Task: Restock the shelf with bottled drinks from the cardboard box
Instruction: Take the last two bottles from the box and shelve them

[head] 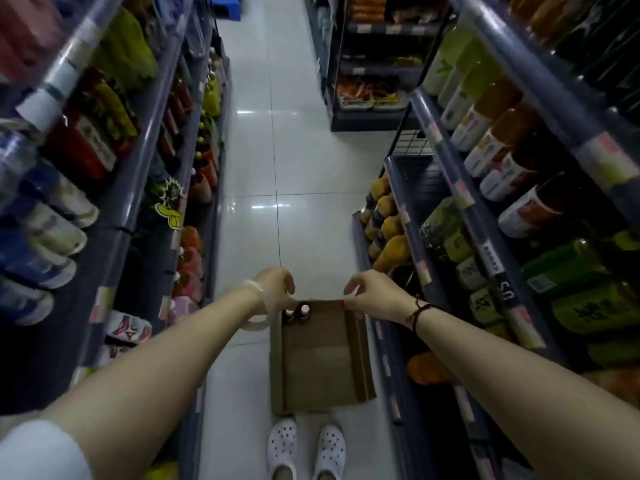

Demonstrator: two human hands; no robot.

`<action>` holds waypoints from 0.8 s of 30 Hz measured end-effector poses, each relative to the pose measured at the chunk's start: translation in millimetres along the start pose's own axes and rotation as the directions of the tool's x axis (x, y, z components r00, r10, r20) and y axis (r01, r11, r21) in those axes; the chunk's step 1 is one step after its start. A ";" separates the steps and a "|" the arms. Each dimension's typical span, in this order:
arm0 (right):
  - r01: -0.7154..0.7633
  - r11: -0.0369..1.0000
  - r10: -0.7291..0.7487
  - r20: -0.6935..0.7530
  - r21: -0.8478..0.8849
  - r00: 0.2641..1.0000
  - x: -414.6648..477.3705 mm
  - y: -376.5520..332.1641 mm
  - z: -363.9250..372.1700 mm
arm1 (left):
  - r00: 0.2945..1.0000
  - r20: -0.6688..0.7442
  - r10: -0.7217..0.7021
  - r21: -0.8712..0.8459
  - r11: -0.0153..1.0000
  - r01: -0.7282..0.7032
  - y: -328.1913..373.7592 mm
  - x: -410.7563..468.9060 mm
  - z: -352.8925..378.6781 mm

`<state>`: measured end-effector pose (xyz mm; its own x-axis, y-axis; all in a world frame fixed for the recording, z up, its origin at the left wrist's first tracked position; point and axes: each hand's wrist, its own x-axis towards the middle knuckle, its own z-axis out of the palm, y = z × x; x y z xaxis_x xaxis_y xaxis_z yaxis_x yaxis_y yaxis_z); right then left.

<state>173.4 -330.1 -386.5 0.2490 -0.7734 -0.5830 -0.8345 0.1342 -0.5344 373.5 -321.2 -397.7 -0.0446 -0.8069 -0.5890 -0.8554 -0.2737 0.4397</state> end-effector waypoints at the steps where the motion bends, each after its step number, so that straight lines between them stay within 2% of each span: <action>1: -0.008 1.000 0.008 -0.006 0.004 1.000 9.9 1.1 3.9 | 1.000 -0.006 0.006 -0.007 1.000 -0.006 -4.9 8.7 1.7; 5: -0.021 1.000 0.021 -0.036 -0.007 0.999 51.8 10.0 24.1 | 1.000 -0.007 -0.003 -0.049 0.999 0.002 -28.8 42.6 14.6; 14: -0.031 0.999 0.032 0.009 -0.044 0.999 140.8 48.4 79.3 | 0.995 0.031 -0.090 -0.084 0.992 0.092 -82.2 113.9 60.8; 24: -0.042 0.999 0.043 0.016 -0.012 0.999 235.8 129.8 158.6 | 0.997 0.032 -0.075 -0.110 0.991 0.079 -140.4 213.4 161.3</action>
<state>201.8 -396.8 -690.4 0.2213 -0.7567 -0.6152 -0.8500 0.1597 -0.5021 400.9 -370.6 -694.4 0.0033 -0.7666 -0.6421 -0.7945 -0.3920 0.4638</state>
